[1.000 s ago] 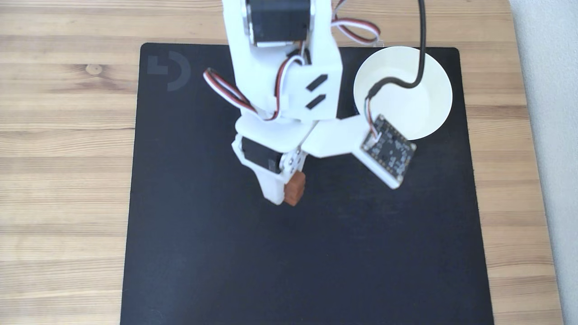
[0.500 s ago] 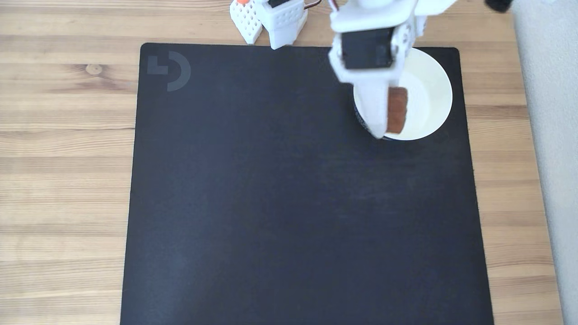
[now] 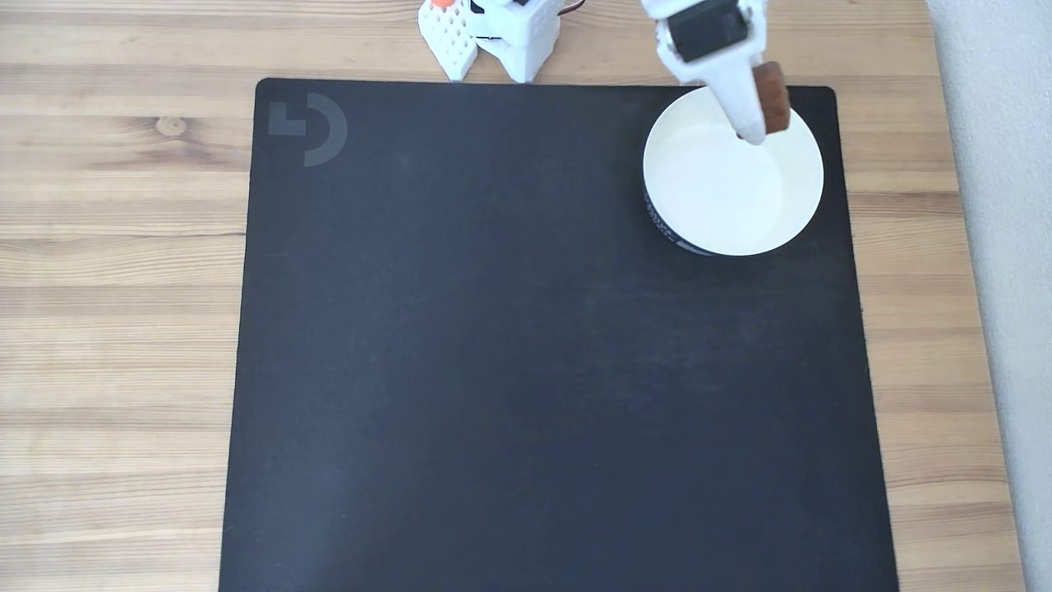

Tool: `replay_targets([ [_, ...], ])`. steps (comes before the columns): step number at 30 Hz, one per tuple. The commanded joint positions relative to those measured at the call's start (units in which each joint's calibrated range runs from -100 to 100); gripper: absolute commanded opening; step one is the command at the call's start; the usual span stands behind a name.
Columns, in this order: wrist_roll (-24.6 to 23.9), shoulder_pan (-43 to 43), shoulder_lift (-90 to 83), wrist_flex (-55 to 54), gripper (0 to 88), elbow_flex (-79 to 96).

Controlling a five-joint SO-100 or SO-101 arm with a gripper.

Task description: Pick up the toy and place it on the plate

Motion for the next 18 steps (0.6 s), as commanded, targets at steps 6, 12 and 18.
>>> replay_targets([
  [6,-1.25,0.18,-18.78,-1.32,2.5,24.10],
  [12,-1.25,0.26,-25.12,-5.47,2.7,32.58],
  [18,-1.25,0.60,-25.12,-5.55,4.5,32.22],
])
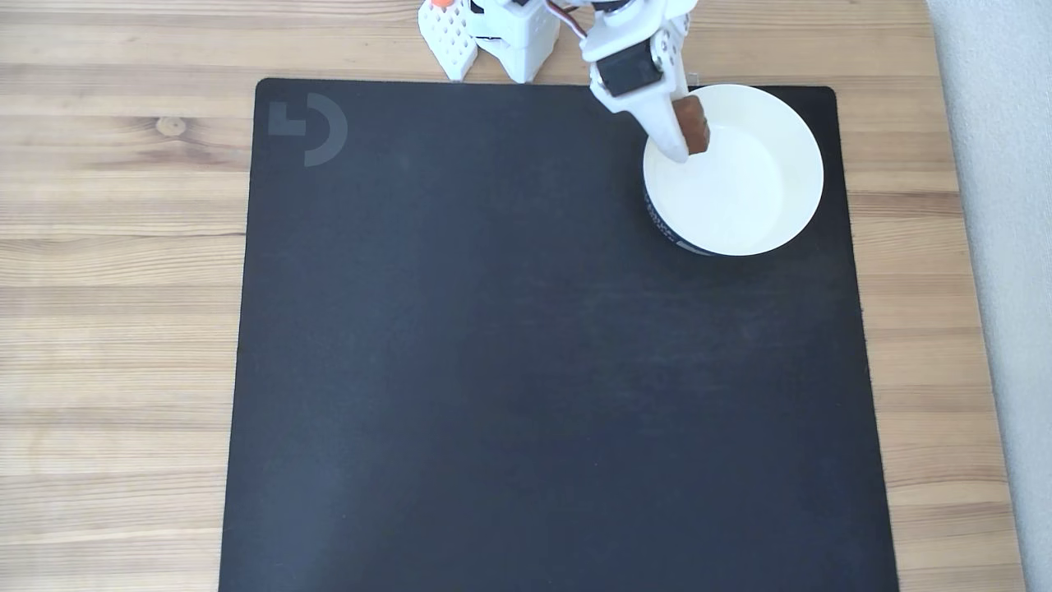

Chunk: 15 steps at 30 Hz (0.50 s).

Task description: Pick up the toy and place it on the plate

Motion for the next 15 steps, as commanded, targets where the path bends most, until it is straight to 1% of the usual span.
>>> replay_targets([
  [1,0.09,0.01,-0.14,-1.16,14.8,-0.19],
  [4,-0.07,-0.24,0.19,-1.16,20.9,-0.19],
  [15,-0.12,-0.07,0.19,-1.16,20.7,-0.28],
])
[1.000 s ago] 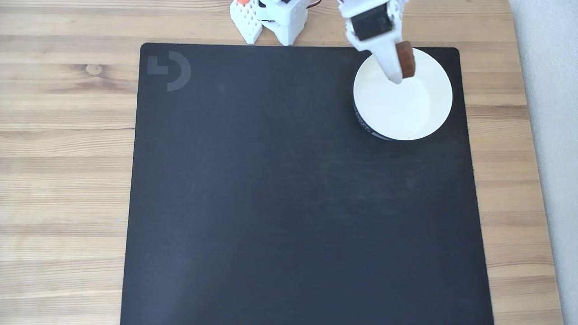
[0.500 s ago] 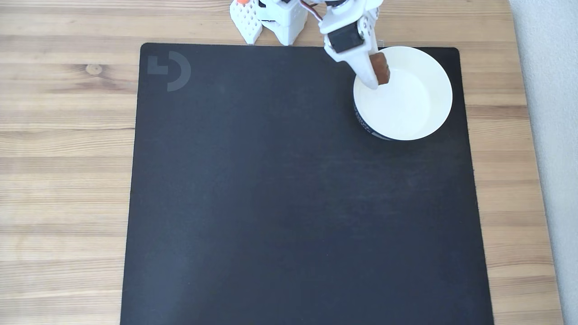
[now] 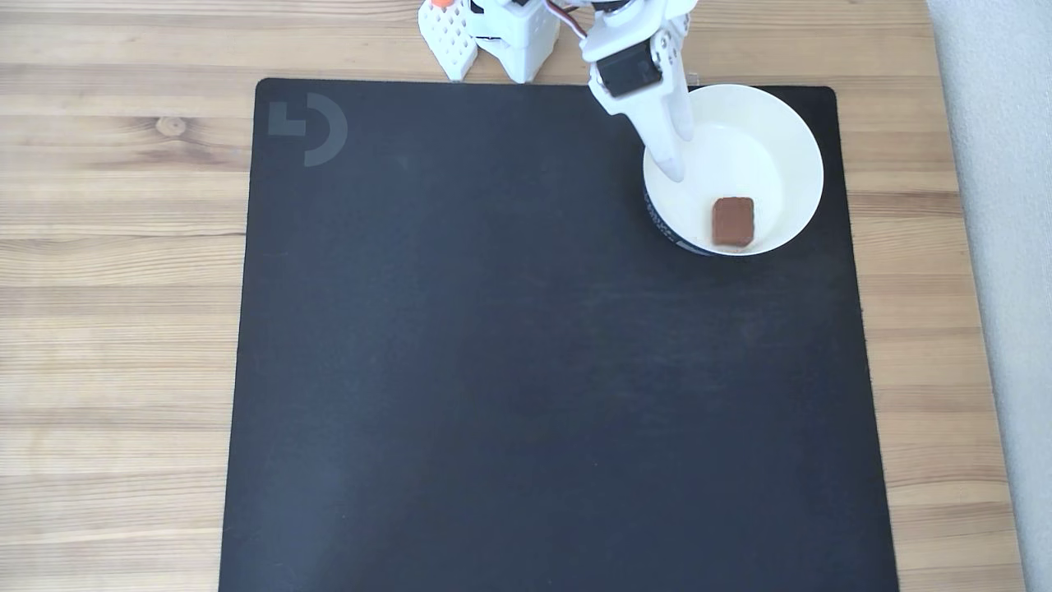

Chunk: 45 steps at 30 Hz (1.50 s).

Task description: Pick up the toy and place it on the plate

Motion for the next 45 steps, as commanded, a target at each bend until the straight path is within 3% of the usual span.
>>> replay_targets([
  [1,-0.12,-0.07,0.28,-1.16,20.7,-0.28],
  [4,-0.12,0.10,-0.06,-1.16,20.3,-0.28],
  [10,0.19,6.21,-0.64,-2.35,2.6,-1.99],
  [17,1.19,18.84,-0.81,-5.65,2.3,-2.17],
  [24,10.79,31.22,-0.81,-7.77,2.3,-1.90],
  [33,19.51,44.85,-8.39,-7.68,2.3,1.25],
  [42,19.66,46.69,-21.23,-7.77,2.2,14.95],
  [45,24.31,46.69,-21.15,-7.09,2.2,14.95],
])
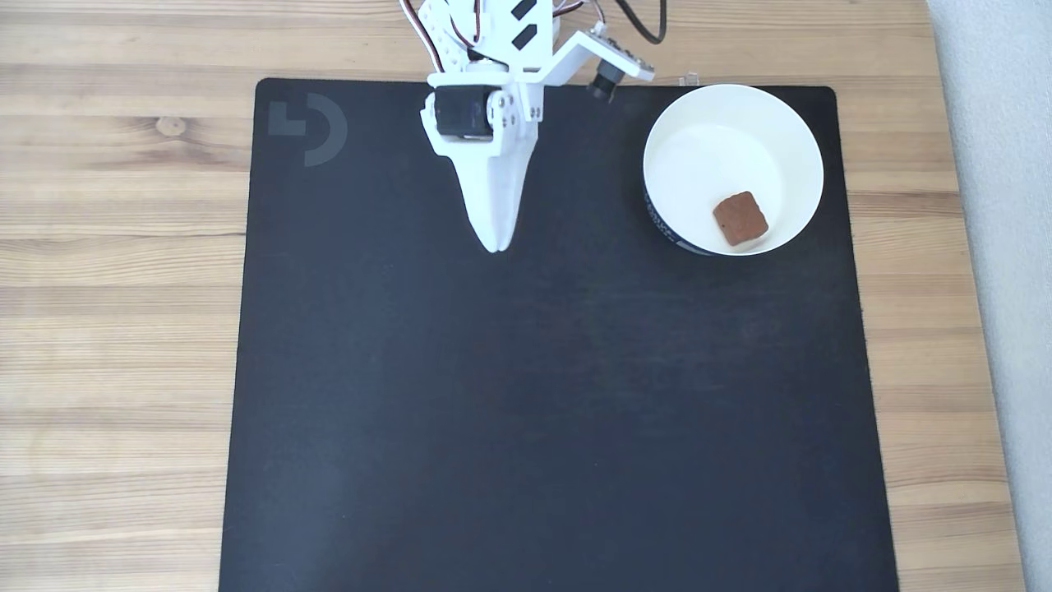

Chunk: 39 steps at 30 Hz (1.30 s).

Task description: Pick up the toy and place it on the plate

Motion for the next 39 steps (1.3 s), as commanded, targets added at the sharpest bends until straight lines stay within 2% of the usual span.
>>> replay_targets([
  [1,5.74,0.42,-0.92,-0.42,2.2,0.97],
  [2,7.83,0.42,-0.92,-0.25,2.2,0.97],
  [4,9.08,0.42,-0.92,0.76,2.2,0.97],
  [11,9.66,0.58,-0.92,9.65,2.3,0.97],
  [17,17.64,0.42,-0.92,9.65,2.3,0.97],
  [39,16.23,1.92,-0.92,9.82,2.3,0.97],
])
